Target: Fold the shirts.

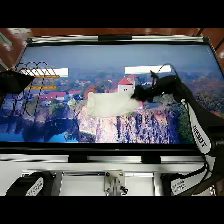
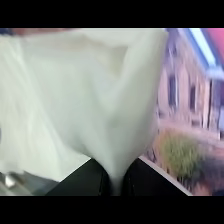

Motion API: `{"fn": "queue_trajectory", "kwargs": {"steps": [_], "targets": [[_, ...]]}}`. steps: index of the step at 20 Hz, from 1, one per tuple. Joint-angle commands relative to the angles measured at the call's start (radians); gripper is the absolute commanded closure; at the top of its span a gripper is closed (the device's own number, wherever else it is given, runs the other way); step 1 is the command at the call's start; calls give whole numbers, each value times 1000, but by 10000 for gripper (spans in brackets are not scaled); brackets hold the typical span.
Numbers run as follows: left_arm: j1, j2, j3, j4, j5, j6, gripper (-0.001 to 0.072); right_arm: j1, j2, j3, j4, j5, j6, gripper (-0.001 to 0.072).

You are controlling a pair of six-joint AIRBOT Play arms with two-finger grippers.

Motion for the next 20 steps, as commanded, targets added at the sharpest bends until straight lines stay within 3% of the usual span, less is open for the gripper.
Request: {"fn": "queue_trajectory", "kwargs": {"steps": [1,4,10,13,18,20], "targets": [[1,-12,0,0,26,-21,669,-52,-1,184,12,179,54,648],[-2,-31,0,-2,25,-50,669,-154,-28,274,12,280,177,649],[-2,-34,-2,-4,10,-51,669,-437,-65,330,8,294,255,649],[-2,-34,-2,-4,10,-75,669,-577,-65,330,-93,118,266,640],[-2,-35,-2,-4,11,-77,669,-665,-65,326,-489,-243,530,640],[-2,-34,-2,-4,11,-77,669,-651,-64,312,-503,-333,575,641]]}}
